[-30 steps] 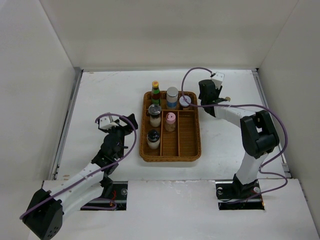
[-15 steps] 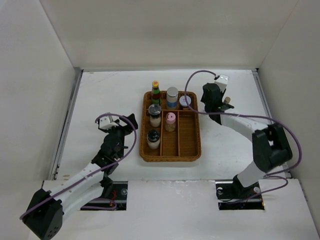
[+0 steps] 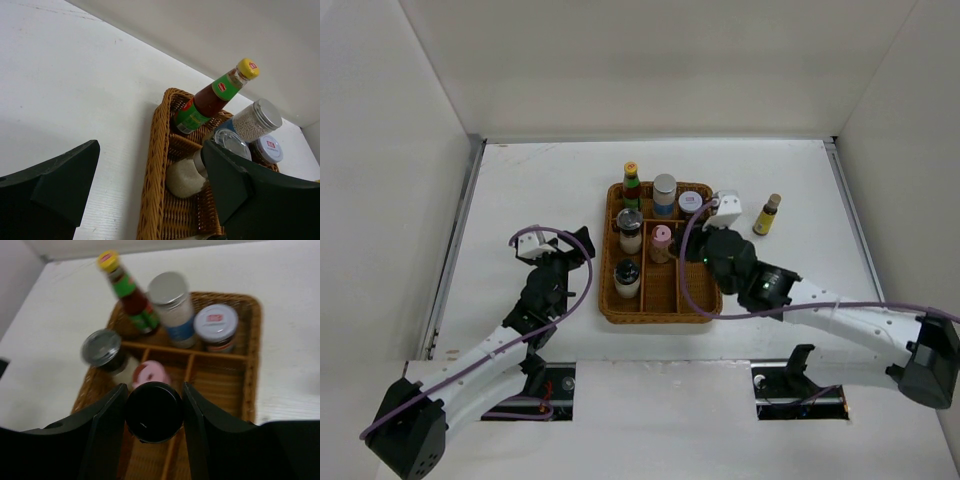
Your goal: Organize the condiment bottles
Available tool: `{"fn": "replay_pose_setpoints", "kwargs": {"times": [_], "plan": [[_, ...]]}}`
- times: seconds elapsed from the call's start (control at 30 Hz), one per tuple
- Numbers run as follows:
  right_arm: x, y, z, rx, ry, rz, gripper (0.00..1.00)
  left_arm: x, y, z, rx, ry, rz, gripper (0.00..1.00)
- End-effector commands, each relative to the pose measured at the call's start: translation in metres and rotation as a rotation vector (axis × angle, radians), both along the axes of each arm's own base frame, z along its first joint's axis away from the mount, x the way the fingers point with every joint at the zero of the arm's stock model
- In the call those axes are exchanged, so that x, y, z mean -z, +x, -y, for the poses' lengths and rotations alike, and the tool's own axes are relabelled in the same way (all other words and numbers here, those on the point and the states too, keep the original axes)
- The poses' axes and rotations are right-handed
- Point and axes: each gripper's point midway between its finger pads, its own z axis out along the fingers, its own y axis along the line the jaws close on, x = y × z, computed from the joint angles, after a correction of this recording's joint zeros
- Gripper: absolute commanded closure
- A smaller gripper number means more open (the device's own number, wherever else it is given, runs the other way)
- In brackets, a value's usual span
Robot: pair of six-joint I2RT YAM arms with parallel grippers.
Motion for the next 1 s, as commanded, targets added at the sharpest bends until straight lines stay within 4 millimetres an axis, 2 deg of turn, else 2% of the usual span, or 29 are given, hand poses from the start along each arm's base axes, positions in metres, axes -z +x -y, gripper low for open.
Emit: {"fn": "replay_pose_setpoints", "kwargs": {"times": [0.0, 0.1, 0.2, 0.4, 0.5, 0.57, 0.6, 0.67, 0.7, 0.8, 0.9, 0.97], "plan": [[0.003, -0.026, -0.042, -0.13, 0.063, -0.029, 0.64, -0.013, 0.002, -0.004, -0.012, -0.04, 0.048, 0.16], [0.021, -0.04, -0.068, -0.193, 0.05, -0.053, 0.63, -0.013, 0.001, -0.007, -0.021, -0.042, 0.05, 0.16], [0.044, -0.045, -0.083, -0.219, 0.029, -0.073, 0.63, -0.011, 0.002, -0.008, -0.024, -0.04, 0.048, 0.16], [0.085, -0.039, -0.084, -0.189, -0.063, -0.106, 0.63, -0.011, 0.003, -0.009, -0.029, -0.038, 0.045, 0.16], [0.098, -0.04, -0.081, -0.172, -0.09, -0.12, 0.62, -0.011, 0.003, -0.009, -0.03, -0.038, 0.045, 0.16], [0.105, -0.042, -0.081, -0.172, -0.094, -0.13, 0.56, -0.011, 0.003, -0.009, -0.03, -0.038, 0.045, 0.16], [0.106, -0.044, -0.081, -0.173, -0.099, -0.132, 0.5, -0.011, 0.003, -0.009, -0.03, -0.038, 0.045, 0.16], [0.105, -0.044, -0.079, -0.161, -0.1, -0.124, 0.31, -0.011, 0.004, -0.009, -0.032, -0.037, 0.042, 0.16], [0.102, -0.044, -0.079, -0.164, -0.096, -0.121, 0.25, -0.01, 0.004, -0.008, -0.029, -0.036, 0.04, 0.16], [0.087, -0.046, -0.077, -0.178, -0.089, -0.1, 0.2, -0.01, 0.003, -0.007, -0.026, -0.037, 0.042, 0.16], [0.053, -0.05, -0.068, -0.184, -0.031, -0.057, 0.14, -0.011, 0.003, -0.008, -0.027, -0.039, 0.046, 0.16], [0.026, -0.046, -0.05, -0.159, 0.015, -0.012, 0.13, -0.013, 0.002, -0.008, -0.026, -0.043, 0.051, 0.16]]}}
